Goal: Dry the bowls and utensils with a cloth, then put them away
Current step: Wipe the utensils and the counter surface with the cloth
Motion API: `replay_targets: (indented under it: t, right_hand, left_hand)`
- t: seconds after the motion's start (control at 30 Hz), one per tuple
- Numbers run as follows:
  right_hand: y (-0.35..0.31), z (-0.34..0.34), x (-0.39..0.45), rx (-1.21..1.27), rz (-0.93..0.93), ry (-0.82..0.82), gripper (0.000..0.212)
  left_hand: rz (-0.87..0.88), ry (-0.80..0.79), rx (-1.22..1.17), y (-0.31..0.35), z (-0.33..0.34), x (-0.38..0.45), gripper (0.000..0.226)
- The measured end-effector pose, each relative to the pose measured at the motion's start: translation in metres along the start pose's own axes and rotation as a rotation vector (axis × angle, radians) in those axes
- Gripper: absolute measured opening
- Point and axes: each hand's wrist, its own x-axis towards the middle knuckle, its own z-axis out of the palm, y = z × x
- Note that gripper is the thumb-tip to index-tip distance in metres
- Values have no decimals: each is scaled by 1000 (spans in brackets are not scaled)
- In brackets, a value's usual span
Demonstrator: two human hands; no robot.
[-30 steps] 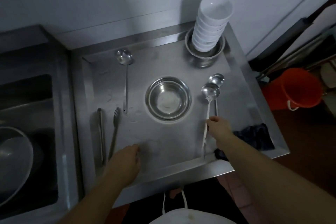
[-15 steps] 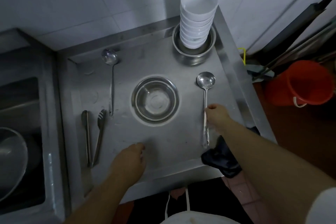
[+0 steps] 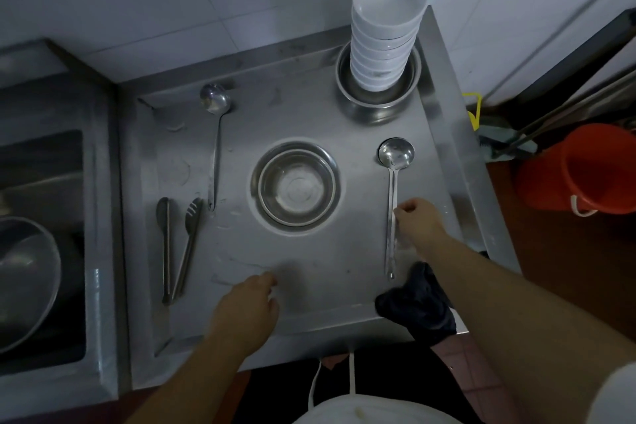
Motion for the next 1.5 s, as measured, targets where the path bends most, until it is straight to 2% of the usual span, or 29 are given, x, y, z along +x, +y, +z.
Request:
replay_targets:
  t: [0.27, 0.37, 0.63, 0.8, 1.03, 1.23, 1.4, 1.5]
  right_hand:
    - [-22, 0, -16, -35, -47, 32, 3]
    - [-49, 18, -26, -100, -136, 5, 15]
    - [-148, 132, -77, -213, -339, -154, 17]
    - [-200, 205, -97, -291, -430, -182, 14]
    - [-260, 277, -93, -320, -365, -154, 30]
    - [-295, 312, -79, -325, -304, -100, 15]
    - [-304, 327, -76, -373, -266, -66, 19]
    - [-306, 329, -73, -375, -254, -61, 9]
  left_hand:
    - [-6, 44, -13, -7, -9, 3, 37]
    - [2, 101, 36, -17, -21, 10, 37]
    - [-12, 228, 64, -84, -65, 35, 35]
    - [-30, 261, 25, -139, -85, 52, 29]
    - [-56, 281, 6, -202, -96, 65, 29]
    - [-10, 260, -59, -228, -94, 64, 29]
    - [18, 247, -95, -241, -94, 64, 26]
    - [25, 255, -115, -247, -96, 62, 24]
